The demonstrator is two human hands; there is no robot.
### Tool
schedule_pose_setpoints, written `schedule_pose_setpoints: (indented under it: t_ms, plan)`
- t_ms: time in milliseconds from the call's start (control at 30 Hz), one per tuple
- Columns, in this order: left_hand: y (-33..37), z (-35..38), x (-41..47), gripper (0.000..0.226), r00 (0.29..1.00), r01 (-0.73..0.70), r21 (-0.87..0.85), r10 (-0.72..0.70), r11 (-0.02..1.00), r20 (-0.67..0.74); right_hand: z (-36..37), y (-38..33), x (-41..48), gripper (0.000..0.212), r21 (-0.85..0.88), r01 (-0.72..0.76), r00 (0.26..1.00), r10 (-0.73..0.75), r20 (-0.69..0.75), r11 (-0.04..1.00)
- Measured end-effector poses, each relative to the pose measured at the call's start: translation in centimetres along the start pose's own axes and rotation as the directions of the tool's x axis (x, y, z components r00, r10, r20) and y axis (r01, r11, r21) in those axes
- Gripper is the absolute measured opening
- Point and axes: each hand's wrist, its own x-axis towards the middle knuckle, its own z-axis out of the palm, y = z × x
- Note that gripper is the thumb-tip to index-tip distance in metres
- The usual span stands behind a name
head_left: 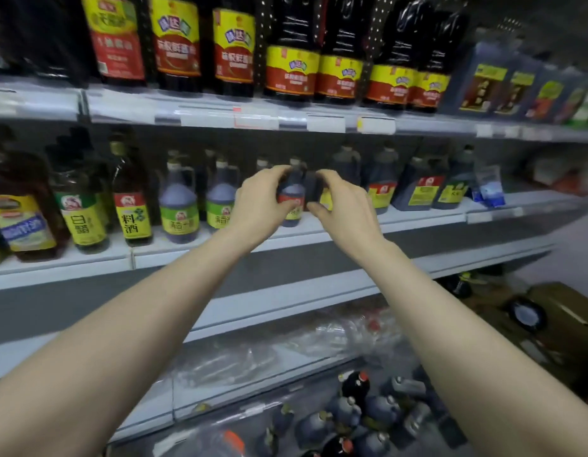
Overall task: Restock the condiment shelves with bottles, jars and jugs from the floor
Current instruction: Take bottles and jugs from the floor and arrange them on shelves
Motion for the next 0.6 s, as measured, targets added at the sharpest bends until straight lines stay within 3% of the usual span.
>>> schedule_pose_setpoints:
  t_ms: [267, 600]
  plan:
    - [5.3, 10.0, -3.2, 0.048, 0.990, -0.010, -0.103, 0.024, 0.995, 0.138, -1.5, 10.6, -7.1, 0.051, -0.044, -0.146, 0.987, 0.149, 0.062, 0.988]
    - [4.0, 19.5, -8.8, 0.047, 0.936, 0.067, -0.128, -0.018, 0.990, 0.351, 3.1, 17.6, -14.7, 0.052, -0.030, -0.298, 0.937, 0.298, 0.181, 0.954]
